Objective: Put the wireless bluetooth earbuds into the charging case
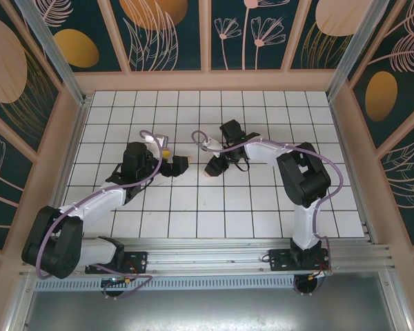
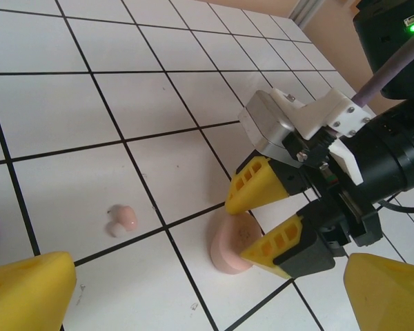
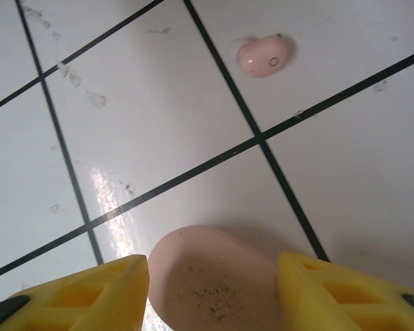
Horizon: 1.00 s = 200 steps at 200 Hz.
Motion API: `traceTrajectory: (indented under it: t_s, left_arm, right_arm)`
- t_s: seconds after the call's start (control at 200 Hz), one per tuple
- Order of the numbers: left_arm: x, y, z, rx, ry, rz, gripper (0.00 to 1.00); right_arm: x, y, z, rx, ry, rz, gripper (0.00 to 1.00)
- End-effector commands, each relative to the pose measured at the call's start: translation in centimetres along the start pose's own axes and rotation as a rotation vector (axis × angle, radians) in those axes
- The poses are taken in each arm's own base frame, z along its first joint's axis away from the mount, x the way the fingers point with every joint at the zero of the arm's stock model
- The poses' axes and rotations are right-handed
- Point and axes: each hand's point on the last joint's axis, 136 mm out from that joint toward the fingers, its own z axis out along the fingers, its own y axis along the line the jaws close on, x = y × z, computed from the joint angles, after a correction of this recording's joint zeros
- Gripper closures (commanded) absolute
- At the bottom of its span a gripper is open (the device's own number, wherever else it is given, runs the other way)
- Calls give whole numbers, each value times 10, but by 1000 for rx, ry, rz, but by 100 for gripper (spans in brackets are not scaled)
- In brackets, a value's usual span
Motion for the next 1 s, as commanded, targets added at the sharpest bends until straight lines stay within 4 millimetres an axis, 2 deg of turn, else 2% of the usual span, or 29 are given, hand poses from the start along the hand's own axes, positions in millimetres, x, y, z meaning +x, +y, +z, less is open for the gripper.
traceTrajectory:
  t_s: [0.0, 0.135, 0.245, 0.27, 0.285, 0.395, 0.52, 0.641, 0.781, 0.996]
  left_arm:
    - [-14, -7, -6, 20, -26, 25, 1]
    - [-14, -8, -7, 26, -25, 30, 1]
    - [-7, -13, -2, 66, 16, 59, 2]
    - [-4, -14, -1, 73, 32, 65, 1]
    - [-2, -14, 0, 76, 39, 71, 2]
    - [11, -15, 9, 110, 103, 102, 3]
    - [28, -21, 21, 127, 160, 171, 4]
    - [49, -29, 38, 92, 235, 310, 5]
    - [76, -18, 57, 31, 331, 347, 7]
    - [104, -16, 74, 8, 421, 454, 8]
  right_arm:
    - [2, 13, -10, -63, 20, -16, 48]
    - [5, 16, -15, -68, 23, -36, 48]
    - [-7, 22, -27, -58, -35, -57, 48]
    - [-11, 24, -32, -53, -58, -61, 48]
    - [-11, 14, -39, -35, -75, -42, 48]
    - [-24, 10, -65, 10, -173, -16, 48]
    - [-30, -2, -92, 87, -245, 89, 48]
    - [-24, -11, -112, 146, -288, 226, 48]
    - [-11, -7, -130, 202, -359, 356, 49]
    - [22, -9, -156, 347, -469, 588, 48]
